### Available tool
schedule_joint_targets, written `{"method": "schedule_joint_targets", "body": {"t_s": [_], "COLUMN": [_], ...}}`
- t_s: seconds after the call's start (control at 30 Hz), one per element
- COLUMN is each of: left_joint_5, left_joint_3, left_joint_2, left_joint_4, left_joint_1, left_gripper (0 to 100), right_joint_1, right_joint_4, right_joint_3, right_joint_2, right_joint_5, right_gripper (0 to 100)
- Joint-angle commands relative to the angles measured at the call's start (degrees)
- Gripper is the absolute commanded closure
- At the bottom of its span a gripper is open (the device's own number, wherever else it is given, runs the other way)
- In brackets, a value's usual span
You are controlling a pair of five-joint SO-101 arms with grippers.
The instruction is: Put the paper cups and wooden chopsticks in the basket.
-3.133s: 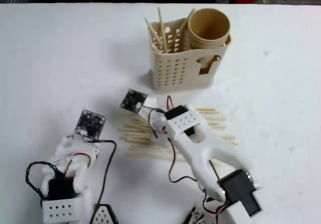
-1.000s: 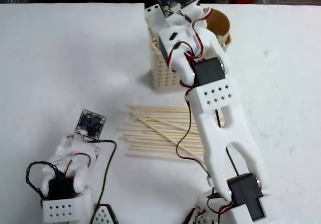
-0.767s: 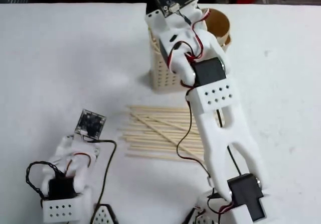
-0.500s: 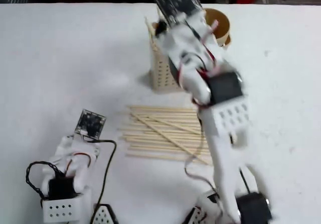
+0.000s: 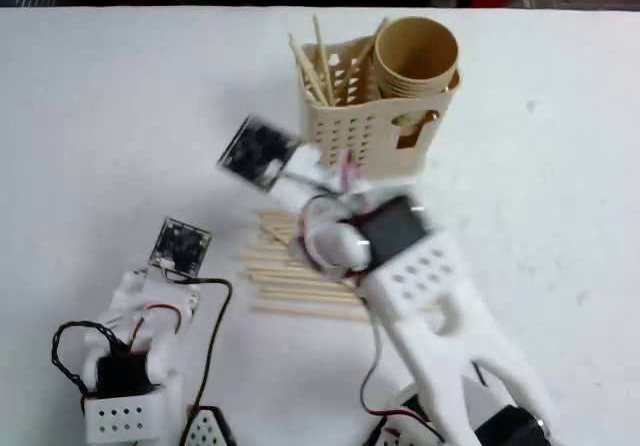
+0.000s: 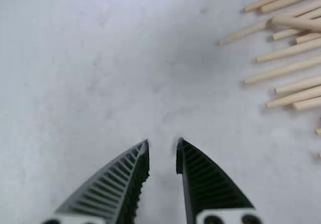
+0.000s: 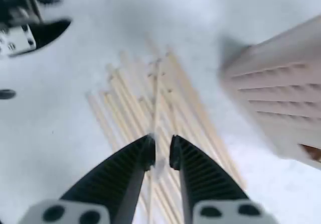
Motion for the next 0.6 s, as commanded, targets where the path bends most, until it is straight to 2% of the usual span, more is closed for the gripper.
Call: {"method": "schedule_joint_targets", "body": {"t_s": [0.0,0.13,0.27,0.4,0.57], "left_joint_5": [0.09,0.09,0.09,0.09,0.09], "left_joint_3": [-0.18,-0.18,-0.18,-0.18,-0.18], "left_joint_2": [-0.48,-0.48,-0.48,-0.48,-0.48], "left_joint_4": [0.7,0.7,0.7,0.7,0.7], "left_joint_1": [0.66,0.66,0.66,0.66,0.66], "left_gripper": [89,89,89,89,89], "right_joint_1": [-1.19,0.22,4.09,7.25,9.8], "right_joint_4": [-11.3,-21.85,-27.3,-29.05,-30.9], "right_joint_3": [12.22,19.6,19.25,17.14,15.91], "right_joint_2": [2.59,8.57,15.52,20.62,24.92], "right_joint_5": [1.05,3.25,4.22,7.82,8.0], "right_gripper": [86.5,86.1,86.1,86.1,86.1]}}
